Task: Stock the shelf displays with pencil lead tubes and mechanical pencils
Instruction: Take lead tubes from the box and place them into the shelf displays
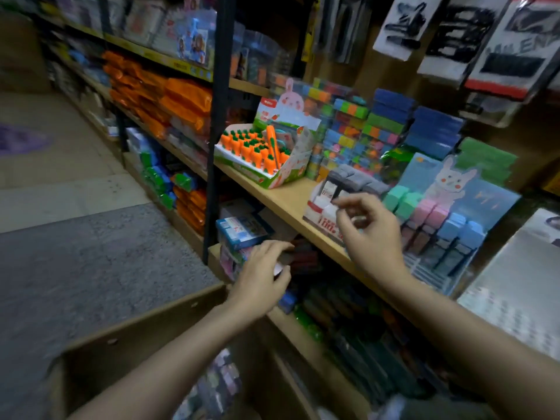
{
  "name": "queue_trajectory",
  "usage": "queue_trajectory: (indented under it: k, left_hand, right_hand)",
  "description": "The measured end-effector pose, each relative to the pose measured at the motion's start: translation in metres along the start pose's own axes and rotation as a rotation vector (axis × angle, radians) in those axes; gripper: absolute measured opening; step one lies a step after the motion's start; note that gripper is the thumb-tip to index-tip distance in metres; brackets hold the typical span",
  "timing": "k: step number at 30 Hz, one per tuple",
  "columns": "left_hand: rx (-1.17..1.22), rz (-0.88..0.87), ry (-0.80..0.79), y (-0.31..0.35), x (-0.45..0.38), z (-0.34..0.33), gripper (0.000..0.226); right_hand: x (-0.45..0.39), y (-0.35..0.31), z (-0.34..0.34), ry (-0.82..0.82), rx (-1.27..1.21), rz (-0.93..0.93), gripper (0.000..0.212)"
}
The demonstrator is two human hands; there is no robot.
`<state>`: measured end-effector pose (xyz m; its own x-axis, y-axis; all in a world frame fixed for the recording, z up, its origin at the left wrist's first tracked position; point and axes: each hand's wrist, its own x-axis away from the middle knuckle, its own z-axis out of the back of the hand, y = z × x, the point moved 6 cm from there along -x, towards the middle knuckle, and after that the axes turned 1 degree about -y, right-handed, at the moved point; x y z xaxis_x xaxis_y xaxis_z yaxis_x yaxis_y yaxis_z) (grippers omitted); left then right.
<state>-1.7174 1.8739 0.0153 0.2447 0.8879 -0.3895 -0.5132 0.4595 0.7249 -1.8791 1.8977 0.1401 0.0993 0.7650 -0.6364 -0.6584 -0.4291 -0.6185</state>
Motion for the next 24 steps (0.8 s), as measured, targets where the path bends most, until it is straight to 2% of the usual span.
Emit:
queue_trajectory:
  k: [2,5,9,12,15,20,22,24]
  left_hand:
    - [0.037,0.194,0.013,-0.032,0.029,0.011,0.024]
    - [0.087,0.497,0.049,-0.081,0.087,0.026,0.009]
    - [0.186,0.922,0.270,-0.140,0.176,0.044,0.015]
    - [0.072,1.156,0.366,-0.168,0.238,0.049,0.010]
    - [-0.002,1.252,0.243,-0.188,0.270,0.028,0.025]
    - [-0.069,1.305,0.038,-0.209,0.269,-0.026,0.062]
    - [-0.083,1.350,0.034,-0.221,0.267,-0.041,0.066]
    - [-0.096,1.351,0.106,-0.231,0.265,-0.048,0.062]
  right_hand:
    - [0.044,0.010,-0.041,-0.129,-0.133,-0.079,0.016]
    - [0.114,0.036,-0.111,-0.379,-0.189,-0.248,0.017]
    - [0.198,0.076,-0.187,-0.678,-0.180,-0.498,0.019]
    - [0.243,0.099,-0.221,-0.811,-0.106,-0.592,0.019]
    - [0.275,0.117,-0.246,-0.944,0.037,-0.632,0.023]
    - [0.313,0.138,-0.276,-1.085,0.096,-0.681,0.029]
    - [0.322,0.144,-0.286,-1.115,0.145,-0.638,0.027]
    - [0.330,0.151,-0.296,-1.104,0.135,-0.656,0.027]
